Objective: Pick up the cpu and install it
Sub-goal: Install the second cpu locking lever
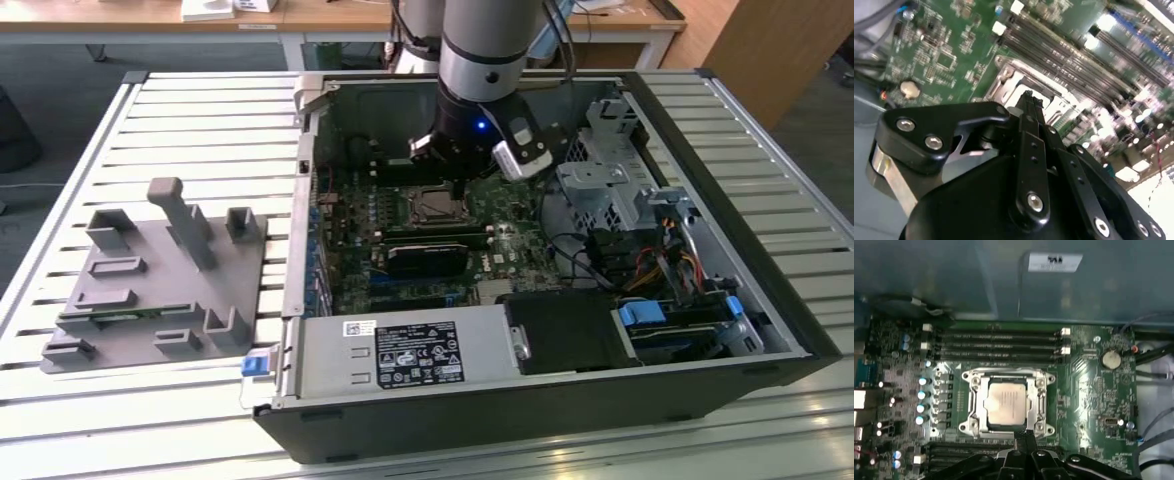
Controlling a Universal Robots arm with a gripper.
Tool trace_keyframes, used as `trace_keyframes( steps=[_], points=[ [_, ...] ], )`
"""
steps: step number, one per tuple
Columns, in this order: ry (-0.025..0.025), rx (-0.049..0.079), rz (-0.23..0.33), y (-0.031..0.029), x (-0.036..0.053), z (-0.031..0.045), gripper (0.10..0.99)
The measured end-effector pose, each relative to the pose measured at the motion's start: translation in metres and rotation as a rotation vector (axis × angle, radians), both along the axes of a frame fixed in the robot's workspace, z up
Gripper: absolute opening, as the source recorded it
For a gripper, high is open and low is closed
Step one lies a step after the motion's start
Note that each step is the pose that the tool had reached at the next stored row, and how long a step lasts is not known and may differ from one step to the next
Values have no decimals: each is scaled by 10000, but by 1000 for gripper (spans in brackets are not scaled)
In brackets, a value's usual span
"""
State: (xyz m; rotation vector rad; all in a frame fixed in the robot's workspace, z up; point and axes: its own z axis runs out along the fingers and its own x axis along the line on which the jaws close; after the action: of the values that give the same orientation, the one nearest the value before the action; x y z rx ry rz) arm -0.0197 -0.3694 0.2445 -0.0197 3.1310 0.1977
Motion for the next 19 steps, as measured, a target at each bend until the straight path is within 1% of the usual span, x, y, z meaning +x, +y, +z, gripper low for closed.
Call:
trace_keyframes(
  steps=[2, 6, 7, 11, 12, 14, 16, 19],
  points=[
    [-1, 21, 1, -10, -16, -27, 106],
    [1, 67, 2, -16, -19, -97, 106],
    [8, 81, 3, -29, -20, -104, 106],
    [8, 126, 2, -143, -27, -108, 106],
    [8, 146, 1, -163, -41, -108, 106],
    [7, 205, 1, -183, -108, -110, 106],
    [7, 238, 3, -193, -183, -112, 106],
    [6, 268, 2, -195, -233, -139, 106]
  ],
)
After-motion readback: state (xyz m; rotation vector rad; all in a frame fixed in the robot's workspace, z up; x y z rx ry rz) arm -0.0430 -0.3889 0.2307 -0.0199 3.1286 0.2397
